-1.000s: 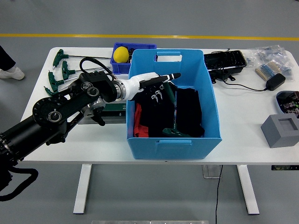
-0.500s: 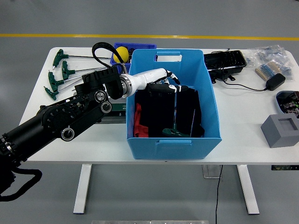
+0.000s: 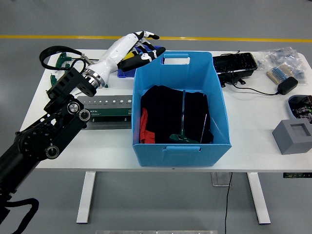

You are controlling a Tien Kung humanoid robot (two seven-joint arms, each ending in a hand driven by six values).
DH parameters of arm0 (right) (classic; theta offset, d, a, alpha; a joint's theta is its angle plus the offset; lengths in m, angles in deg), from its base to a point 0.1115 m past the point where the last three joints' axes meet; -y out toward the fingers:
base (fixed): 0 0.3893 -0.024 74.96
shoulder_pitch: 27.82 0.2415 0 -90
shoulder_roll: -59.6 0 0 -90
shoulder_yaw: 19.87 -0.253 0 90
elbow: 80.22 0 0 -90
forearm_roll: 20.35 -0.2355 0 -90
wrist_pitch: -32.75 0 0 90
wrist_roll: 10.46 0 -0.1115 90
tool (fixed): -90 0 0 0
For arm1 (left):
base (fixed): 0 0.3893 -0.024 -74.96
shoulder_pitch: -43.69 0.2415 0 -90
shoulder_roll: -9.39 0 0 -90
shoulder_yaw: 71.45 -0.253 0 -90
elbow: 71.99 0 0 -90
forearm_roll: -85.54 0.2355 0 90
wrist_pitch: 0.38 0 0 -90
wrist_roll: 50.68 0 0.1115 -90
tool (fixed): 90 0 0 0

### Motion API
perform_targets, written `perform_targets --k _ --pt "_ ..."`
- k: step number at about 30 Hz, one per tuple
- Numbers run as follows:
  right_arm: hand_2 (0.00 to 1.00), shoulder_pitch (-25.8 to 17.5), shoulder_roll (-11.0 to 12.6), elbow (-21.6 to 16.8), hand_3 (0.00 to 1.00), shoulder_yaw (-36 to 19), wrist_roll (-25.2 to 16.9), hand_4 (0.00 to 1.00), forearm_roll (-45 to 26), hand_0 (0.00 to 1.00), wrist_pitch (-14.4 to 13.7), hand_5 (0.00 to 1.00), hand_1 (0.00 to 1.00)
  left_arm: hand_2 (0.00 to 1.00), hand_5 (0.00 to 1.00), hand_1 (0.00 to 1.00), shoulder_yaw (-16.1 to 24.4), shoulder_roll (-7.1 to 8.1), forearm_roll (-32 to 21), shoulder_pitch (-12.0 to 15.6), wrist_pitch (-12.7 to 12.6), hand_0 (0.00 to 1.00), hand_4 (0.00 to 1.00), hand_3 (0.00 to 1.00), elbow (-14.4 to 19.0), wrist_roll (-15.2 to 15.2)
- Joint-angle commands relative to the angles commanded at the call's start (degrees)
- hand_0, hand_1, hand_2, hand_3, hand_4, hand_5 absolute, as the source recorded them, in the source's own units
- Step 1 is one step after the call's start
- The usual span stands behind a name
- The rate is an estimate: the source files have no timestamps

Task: Lift tool from toolbox,place it in box,lift tool from toolbox,place it in box

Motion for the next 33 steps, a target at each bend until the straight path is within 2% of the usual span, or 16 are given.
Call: perform_targets --k 3,5,6,8,11,12,14,16,18,20,27,29,30,33 --pt "0.701 -0.2 -0.1 0.0 0.568 -0.4 0.0 0.805 0.5 0.641 0.0 0.672 0.625 0.799 0.869 0.732 6.8 -0.83 -7.3 5.9 -1.5 0.658 0.828 0.777 -0.4 0.3" --pt "0.701 -0.2 -0.2 0.1 0.568 -0.6 0.0 0.805 0.9 0.641 0.0 0.672 0.625 0.799 0.869 0.732 10.3 -1.23 -11.8 9.2 -2.0 0.658 0.828 0.777 -0.7 -0.9" --pt "0.702 -0.3 -0.2 0.1 0.567 -0.8 0.0 0.803 1.2 0.64 0.0 0.673 0.625 0.745 0.856 0.664 12.6 -1.58 -14.4 11.4 -2.5 0.607 0.832 0.741 -1.0 -1.8" --pt "0.702 -0.3 -0.3 0.1 0.567 -0.8 0.0 0.803 1.3 0.64 0.0 0.673 0.625 0.745 0.856 0.664 16.9 -2.26 -19.6 15.6 -3.4 0.607 0.832 0.741 -1.4 -2.7" --pt "0.702 -0.4 -0.5 0.1 0.567 -1.2 0.1 0.803 1.7 0.64 -0.1 0.673 0.625 0.745 0.856 0.664 21.4 -2.44 -26.3 20.6 -2.4 0.607 0.832 0.741 -1.6 -2.9" --pt "0.702 -0.5 -0.5 0.1 0.566 -1.3 0.1 0.803 1.7 0.639 -0.1 0.673 0.626 0.7 0.862 0.614 22.5 -2.46 -28.9 22.3 -2.0 0.559 0.834 0.712 -1.6 -2.5" --pt "0.702 -0.6 -0.6 0.1 0.566 -1.6 0.1 0.803 2.0 0.639 -0.1 0.673 0.626 0.7 0.862 0.614 25.0 -2.82 -33.7 25.5 -0.3 0.559 0.834 0.712 -1.3 -1.0" --pt "0.702 -0.7 -0.8 0.1 0.566 -2.1 0.3 0.803 2.6 0.639 -0.1 0.673 0.626 0.7 0.862 0.614 26.5 -3.14 -38.6 27.4 1.2 0.559 0.834 0.712 -1.0 0.1" --pt "0.702 -0.8 -0.9 0.1 0.566 -2.3 0.5 0.802 3.1 0.639 0.0 0.673 0.625 0.701 0.867 0.619 27.9 -3.38 -42.9 28.4 3.3 0.568 0.836 0.709 -1.0 1.5" --pt "0.702 -0.8 -0.9 0.1 0.566 -2.1 0.5 0.802 3.2 0.639 0.1 0.673 0.625 0.701 0.867 0.619 28.6 -3.38 -43.1 28.6 4.8 0.568 0.836 0.709 -1.0 2.2" --pt "0.703 -0.5 -0.9 0.1 0.566 -1.4 0.4 0.802 2.2 0.639 0.1 0.672 0.625 0.711 0.874 0.621 30.0 -3.05 -38.9 27.4 9.1 0.582 0.835 0.714 1.0 1.9" --pt "0.703 -0.4 -0.9 0.1 0.566 -1.4 0.3 0.802 1.9 0.639 0.1 0.672 0.625 0.711 0.874 0.621 30.7 -2.94 -36.2 26.9 10.8 0.582 0.835 0.714 2.1 1.8" --pt "0.702 -0.3 -0.9 0.1 0.565 -1.3 0.2 0.8 1.7 0.638 0.1 0.67 0.626 0.745 0.878 0.664 30.9 -2.87 -34.8 26.7 11.6 0.625 0.837 0.728 2.6 1.9" --pt "0.702 -0.1 -0.8 0.1 0.565 -1.2 0.2 0.8 1.5 0.638 0.1 0.67 0.626 0.745 0.878 0.664 31.3 -2.64 -30.5 26.0 14.1 0.625 0.837 0.728 3.7 2.6"
